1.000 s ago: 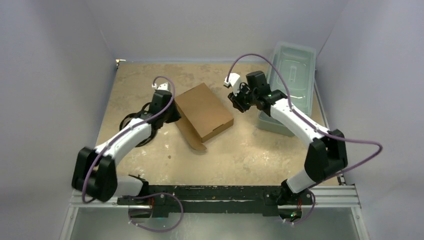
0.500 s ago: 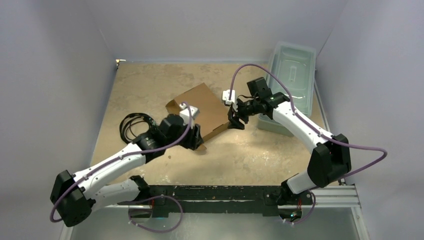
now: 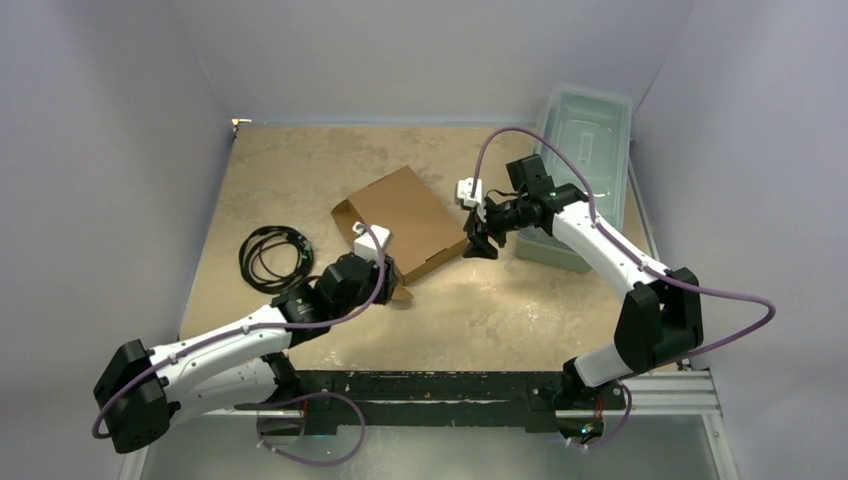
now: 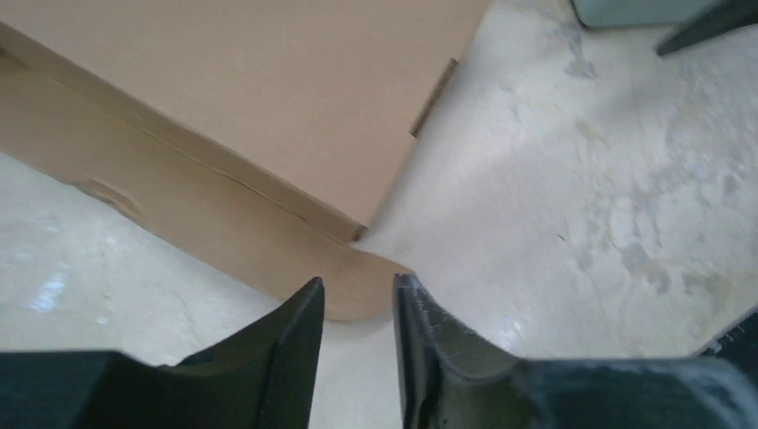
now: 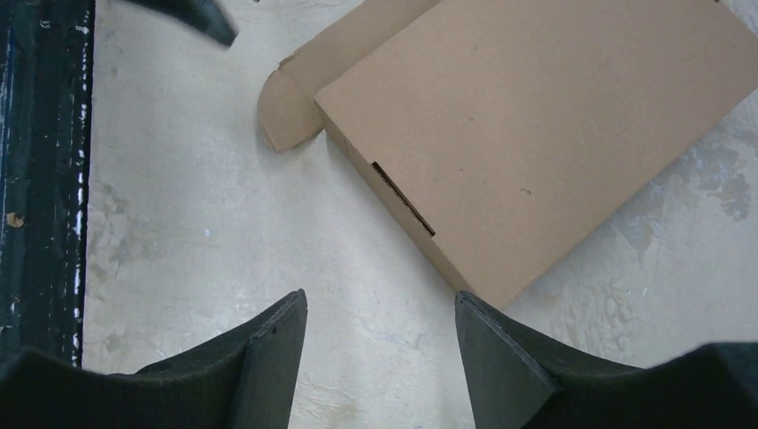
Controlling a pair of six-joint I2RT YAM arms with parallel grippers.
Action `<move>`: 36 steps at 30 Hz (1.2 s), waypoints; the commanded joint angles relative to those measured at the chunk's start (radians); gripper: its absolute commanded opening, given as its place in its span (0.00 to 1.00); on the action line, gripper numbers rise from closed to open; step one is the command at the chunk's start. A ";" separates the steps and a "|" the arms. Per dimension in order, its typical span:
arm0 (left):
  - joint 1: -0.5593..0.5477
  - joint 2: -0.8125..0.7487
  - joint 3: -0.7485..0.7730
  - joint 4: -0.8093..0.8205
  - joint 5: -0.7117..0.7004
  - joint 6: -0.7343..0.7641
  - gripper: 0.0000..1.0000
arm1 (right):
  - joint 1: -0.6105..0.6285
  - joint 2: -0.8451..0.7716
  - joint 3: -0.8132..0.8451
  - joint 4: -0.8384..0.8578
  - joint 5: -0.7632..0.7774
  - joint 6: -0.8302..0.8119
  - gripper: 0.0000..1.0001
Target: Fold the paper box
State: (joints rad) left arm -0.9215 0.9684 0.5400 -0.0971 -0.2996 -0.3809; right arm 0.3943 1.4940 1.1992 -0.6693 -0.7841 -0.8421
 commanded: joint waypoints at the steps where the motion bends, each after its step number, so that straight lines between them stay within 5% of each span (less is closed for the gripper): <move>1: 0.124 -0.013 -0.020 0.082 0.021 -0.221 0.22 | 0.000 -0.022 -0.011 0.019 -0.036 0.005 0.65; 7: 0.263 0.029 -0.057 0.172 0.090 -0.401 0.00 | -0.004 -0.023 -0.018 0.041 -0.018 0.031 0.65; 13: 0.291 0.266 0.113 0.023 0.021 -0.483 0.00 | -0.007 -0.022 -0.032 0.093 0.032 0.088 0.64; 25: 0.328 0.627 0.303 0.173 0.152 -0.436 0.00 | -0.008 -0.024 -0.042 0.124 0.062 0.111 0.64; 32: 0.363 0.470 0.233 0.170 0.188 -0.289 0.00 | -0.021 -0.041 -0.045 0.127 0.057 0.115 0.64; 36: 0.361 0.230 0.055 0.291 0.448 -0.246 0.36 | -0.028 -0.051 -0.044 0.125 0.055 0.109 0.64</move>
State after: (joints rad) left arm -0.5579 1.4006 0.7181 0.0544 -0.0883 -0.7063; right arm 0.3748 1.4891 1.1561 -0.5621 -0.7235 -0.7364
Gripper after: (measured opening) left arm 0.235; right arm 0.638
